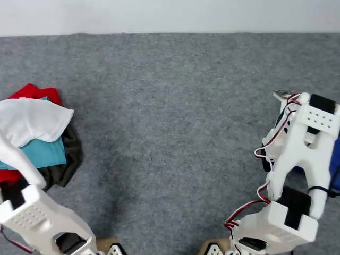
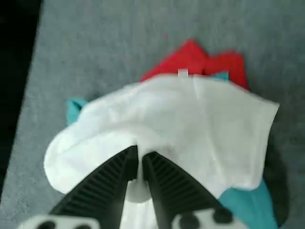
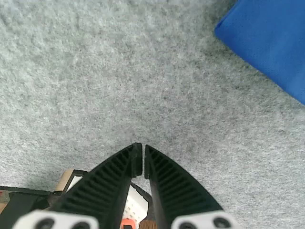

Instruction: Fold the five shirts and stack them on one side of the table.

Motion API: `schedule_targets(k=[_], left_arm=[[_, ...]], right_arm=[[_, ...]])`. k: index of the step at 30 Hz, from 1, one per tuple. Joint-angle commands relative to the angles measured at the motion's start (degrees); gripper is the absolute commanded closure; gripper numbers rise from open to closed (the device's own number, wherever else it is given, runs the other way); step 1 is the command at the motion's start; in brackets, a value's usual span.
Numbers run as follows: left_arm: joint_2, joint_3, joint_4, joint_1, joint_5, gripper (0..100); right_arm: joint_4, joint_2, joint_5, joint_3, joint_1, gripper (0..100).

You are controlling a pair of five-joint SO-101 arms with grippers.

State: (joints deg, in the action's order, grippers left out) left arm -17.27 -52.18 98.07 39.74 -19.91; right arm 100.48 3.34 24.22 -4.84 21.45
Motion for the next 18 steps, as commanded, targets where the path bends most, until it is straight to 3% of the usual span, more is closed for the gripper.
schedule_targets(k=[1, 7, 18], left_arm=[[6.0, -8.3, 0.3, -6.2, 5.5, 99], [7.3, -17.6, 0.3, -21.5, 13.1, 99], [6.8, -23.2, -8.4, -59.2, 13.6, 99]], right_arm=[[2.5, -3.2, -0.7, 0.2, 0.4, 98.3], [2.5, -3.2, -0.7, 0.1, 2.3, 98.3], [2.5, -3.3, -0.6, -6.0, 6.1, 98.3]])
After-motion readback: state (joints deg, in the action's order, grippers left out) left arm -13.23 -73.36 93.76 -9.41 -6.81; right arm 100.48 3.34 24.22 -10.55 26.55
